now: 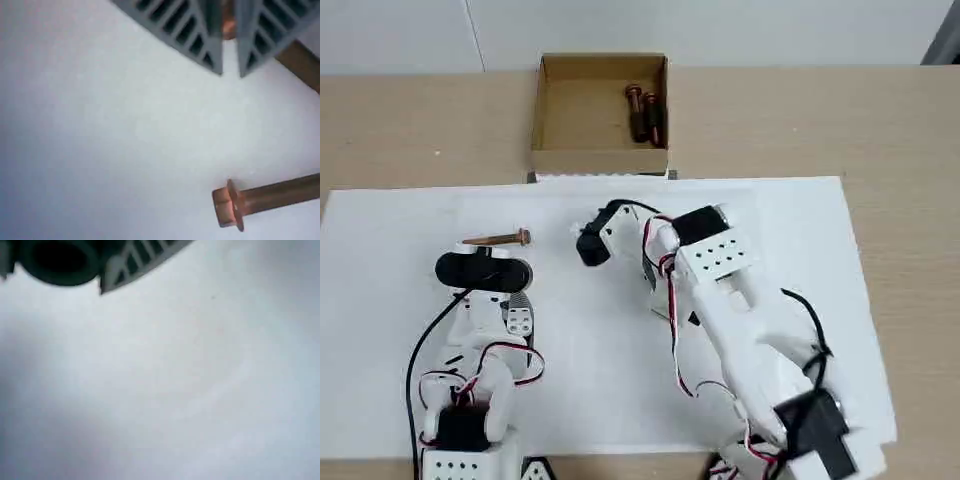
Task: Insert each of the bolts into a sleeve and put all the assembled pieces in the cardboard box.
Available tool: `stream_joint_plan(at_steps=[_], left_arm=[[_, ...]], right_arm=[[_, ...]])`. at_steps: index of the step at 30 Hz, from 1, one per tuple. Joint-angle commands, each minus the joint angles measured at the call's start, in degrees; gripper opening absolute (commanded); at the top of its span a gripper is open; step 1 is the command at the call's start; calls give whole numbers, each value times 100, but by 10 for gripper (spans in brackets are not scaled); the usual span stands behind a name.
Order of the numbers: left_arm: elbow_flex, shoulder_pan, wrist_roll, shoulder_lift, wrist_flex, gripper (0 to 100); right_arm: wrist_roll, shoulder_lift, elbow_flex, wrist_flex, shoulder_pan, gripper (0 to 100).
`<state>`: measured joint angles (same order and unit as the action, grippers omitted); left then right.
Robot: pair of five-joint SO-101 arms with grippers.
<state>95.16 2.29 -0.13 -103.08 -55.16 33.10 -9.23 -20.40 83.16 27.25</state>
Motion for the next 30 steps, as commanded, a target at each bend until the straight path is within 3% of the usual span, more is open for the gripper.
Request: stream_joint_plan(at_steps=[1,5,9,17,25,30], left_arm=[[-22,-18,-35,-53,9,6],[-22,-18,-35,-53,9,6],[-22,26,0,-53,18,6],[-400,-9,9,-9,-404,6],[-1684,-9,-35,211,-1275,6],[-2862,26,-114,1749,-1284,6]], right_arm=[[-404,-497,422,453,-31,7],[-932,-840,580,980,-40,6],[-2136,-1138,747,1323,-92,6],[-3657,-1323,791,1455,-945,3],[-4026,-1367,782,1481,-1789,3],[-4018,-1367,782,1464,-1868,3]])
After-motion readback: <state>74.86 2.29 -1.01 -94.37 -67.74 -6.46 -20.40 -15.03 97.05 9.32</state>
